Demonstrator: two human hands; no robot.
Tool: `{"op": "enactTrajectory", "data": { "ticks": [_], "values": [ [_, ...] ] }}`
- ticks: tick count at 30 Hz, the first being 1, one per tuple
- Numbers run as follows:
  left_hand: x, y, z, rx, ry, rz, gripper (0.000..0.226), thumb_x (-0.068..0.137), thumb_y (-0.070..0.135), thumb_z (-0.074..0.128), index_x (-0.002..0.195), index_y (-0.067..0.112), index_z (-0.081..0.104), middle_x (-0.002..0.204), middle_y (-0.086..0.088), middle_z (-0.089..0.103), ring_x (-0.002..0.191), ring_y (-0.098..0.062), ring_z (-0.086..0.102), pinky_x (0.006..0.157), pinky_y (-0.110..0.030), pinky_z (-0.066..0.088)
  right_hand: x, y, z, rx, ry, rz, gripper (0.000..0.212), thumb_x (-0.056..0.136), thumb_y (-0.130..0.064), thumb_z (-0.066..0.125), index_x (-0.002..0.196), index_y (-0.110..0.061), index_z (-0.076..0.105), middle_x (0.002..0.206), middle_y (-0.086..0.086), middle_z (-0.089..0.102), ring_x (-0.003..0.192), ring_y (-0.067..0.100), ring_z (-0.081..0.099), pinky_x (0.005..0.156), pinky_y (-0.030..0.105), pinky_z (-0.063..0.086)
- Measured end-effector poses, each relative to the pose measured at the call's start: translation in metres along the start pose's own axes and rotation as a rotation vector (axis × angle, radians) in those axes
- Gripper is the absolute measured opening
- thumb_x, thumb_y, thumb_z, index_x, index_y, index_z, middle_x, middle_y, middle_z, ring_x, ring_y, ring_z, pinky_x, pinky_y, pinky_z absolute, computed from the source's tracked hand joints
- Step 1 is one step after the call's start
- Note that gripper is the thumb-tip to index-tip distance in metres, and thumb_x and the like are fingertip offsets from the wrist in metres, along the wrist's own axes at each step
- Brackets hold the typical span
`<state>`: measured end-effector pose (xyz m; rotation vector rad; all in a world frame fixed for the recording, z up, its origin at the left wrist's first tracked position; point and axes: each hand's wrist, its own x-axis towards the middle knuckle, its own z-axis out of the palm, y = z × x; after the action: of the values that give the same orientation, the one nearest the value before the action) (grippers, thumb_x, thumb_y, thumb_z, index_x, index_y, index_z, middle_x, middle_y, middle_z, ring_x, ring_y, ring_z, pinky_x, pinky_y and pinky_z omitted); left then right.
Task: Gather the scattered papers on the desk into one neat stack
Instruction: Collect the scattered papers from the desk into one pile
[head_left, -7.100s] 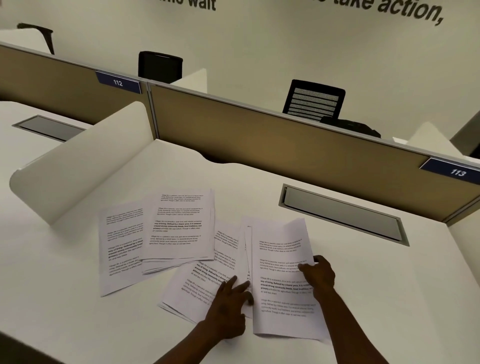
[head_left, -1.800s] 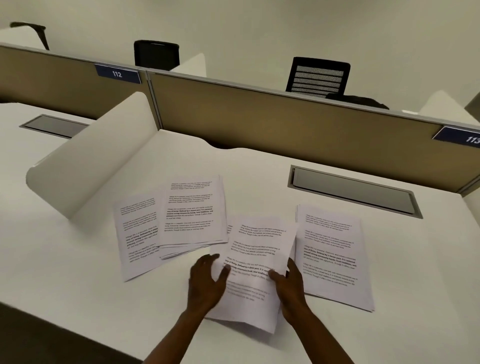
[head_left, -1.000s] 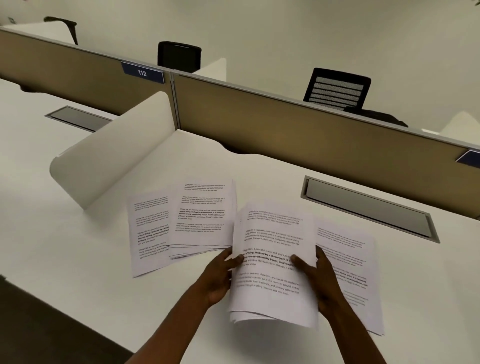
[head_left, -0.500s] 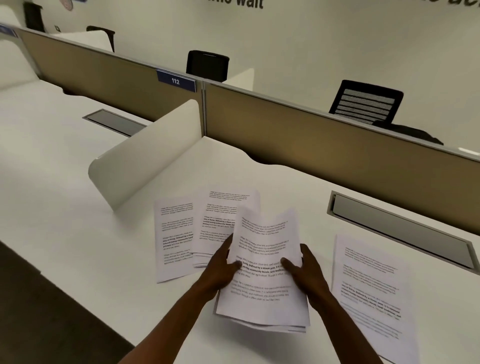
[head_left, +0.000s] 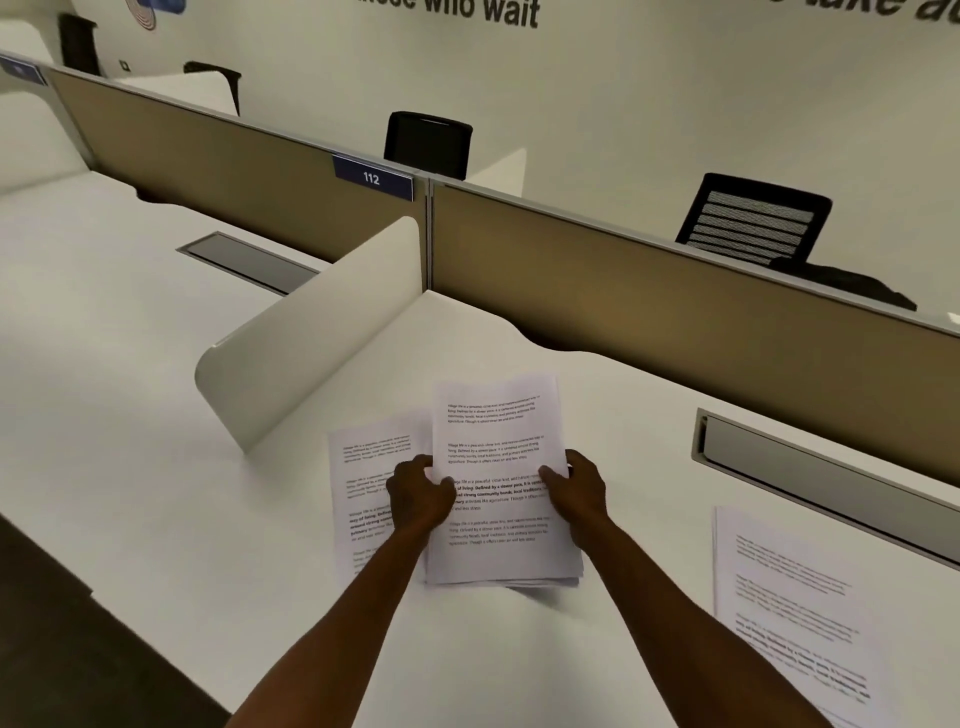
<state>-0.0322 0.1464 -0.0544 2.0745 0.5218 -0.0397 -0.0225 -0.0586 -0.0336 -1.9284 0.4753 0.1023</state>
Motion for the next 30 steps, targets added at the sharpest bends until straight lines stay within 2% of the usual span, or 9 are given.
{"op": "enactTrajectory", "data": {
  "ticks": [3, 5, 8, 11, 17, 21, 23, 27, 30],
  "values": [
    [0.014, -0.003, 0.006, 0.155, -0.049, -0.084, 0.051, 0.082, 0.034, 0.073, 0.127, 0.013, 0.061, 0.133, -0.016, 0.056, 0.129, -0.035, 0.046, 0.1, -0.038, 0.042, 0.01, 0.001, 0.022, -0.145, 0.063, 0.001, 0.028, 0.089, -0.019, 0.061, 0.114, -0.008, 0.065, 0.114, 0.013, 0.069, 0.101, 0.03, 0.065, 0.091, 0.04, 0.054],
    [0.018, -0.005, 0.009, 0.19, -0.061, -0.098, 0.055, 0.081, 0.037, 0.073, 0.129, 0.014, 0.06, 0.134, -0.016, 0.053, 0.13, -0.036, 0.042, 0.1, -0.042, 0.044, 0.016, 0.005, 0.031, -0.217, 0.073, 0.039, 0.038, 0.088, -0.021, 0.061, 0.123, -0.007, 0.063, 0.123, 0.015, 0.065, 0.113, 0.033, 0.061, 0.098, 0.043, 0.051],
    [0.022, -0.003, 0.013, 0.172, -0.064, -0.105, 0.059, 0.082, 0.037, 0.073, 0.133, 0.014, 0.056, 0.135, -0.017, 0.05, 0.128, -0.036, 0.043, 0.1, -0.044, 0.044, 0.021, 0.01, 0.039, -0.305, 0.047, 0.113, 0.05, 0.086, -0.023, 0.062, 0.133, -0.009, 0.056, 0.131, 0.016, 0.06, 0.121, 0.035, 0.055, 0.102, 0.043, 0.048],
    [0.025, -0.002, 0.014, 0.098, -0.072, -0.115, 0.061, 0.081, 0.035, 0.074, 0.134, 0.012, 0.055, 0.134, -0.018, 0.051, 0.124, -0.035, 0.051, 0.103, -0.043, 0.047, 0.021, 0.012, 0.043, -0.386, 0.032, 0.09, 0.058, 0.084, -0.025, 0.064, 0.138, -0.008, 0.051, 0.134, 0.017, 0.057, 0.123, 0.035, 0.054, 0.104, 0.042, 0.046],
    [0.024, -0.002, 0.015, 0.001, -0.071, -0.12, 0.063, 0.081, 0.031, 0.076, 0.136, 0.011, 0.053, 0.135, -0.018, 0.049, 0.121, -0.034, 0.054, 0.101, -0.04, 0.048, 0.021, 0.014, 0.036, -0.152, 0.083, 0.15, 0.045, 0.078, -0.014, 0.073, 0.121, -0.008, 0.061, 0.118, 0.009, 0.067, 0.101, 0.027, 0.065, 0.085, 0.033, 0.054],
    [0.026, 0.0, 0.016, -0.034, -0.088, -0.127, 0.063, 0.08, 0.031, 0.078, 0.135, 0.01, 0.055, 0.134, -0.017, 0.059, 0.124, -0.033, 0.056, 0.104, -0.044, 0.048, 0.017, 0.016, 0.029, -0.028, 0.152, 0.173, 0.058, 0.076, -0.009, 0.072, 0.127, -0.023, 0.047, 0.095, 0.002, 0.063, 0.079, 0.019, 0.056, 0.075, 0.031, 0.05],
    [0.023, -0.001, 0.017, -0.034, -0.092, -0.13, 0.063, 0.08, 0.032, 0.077, 0.135, 0.012, 0.054, 0.134, -0.015, 0.06, 0.127, -0.034, 0.053, 0.105, -0.047, 0.046, 0.015, 0.018, 0.027, 0.005, 0.152, 0.174, 0.065, 0.077, -0.007, 0.07, 0.133, -0.024, 0.041, 0.089, 0.0, 0.058, 0.079, 0.019, 0.056, 0.08, 0.035, 0.053],
    [0.013, -0.001, 0.023, -0.068, -0.093, -0.105, 0.064, 0.08, 0.029, 0.077, 0.136, 0.011, 0.052, 0.132, -0.017, 0.06, 0.123, -0.034, 0.056, 0.104, -0.049, 0.047, 0.008, 0.022, 0.019, -0.025, 0.148, 0.17, 0.065, 0.08, -0.01, 0.068, 0.14, -0.018, 0.042, 0.123, 0.011, 0.062, 0.103, 0.027, 0.061, 0.089, 0.033, 0.049],
    [0.004, 0.001, 0.029, -0.105, -0.087, -0.093, 0.064, 0.079, 0.022, 0.077, 0.136, 0.014, 0.05, 0.131, -0.019, 0.058, 0.116, -0.034, 0.059, 0.099, -0.048, 0.052, -0.003, 0.028, 0.01, -0.114, 0.106, 0.084, 0.058, 0.085, -0.012, 0.062, 0.14, -0.013, 0.047, 0.132, 0.011, 0.06, 0.117, 0.029, 0.059, 0.096, 0.028, 0.044]
  ]
}}
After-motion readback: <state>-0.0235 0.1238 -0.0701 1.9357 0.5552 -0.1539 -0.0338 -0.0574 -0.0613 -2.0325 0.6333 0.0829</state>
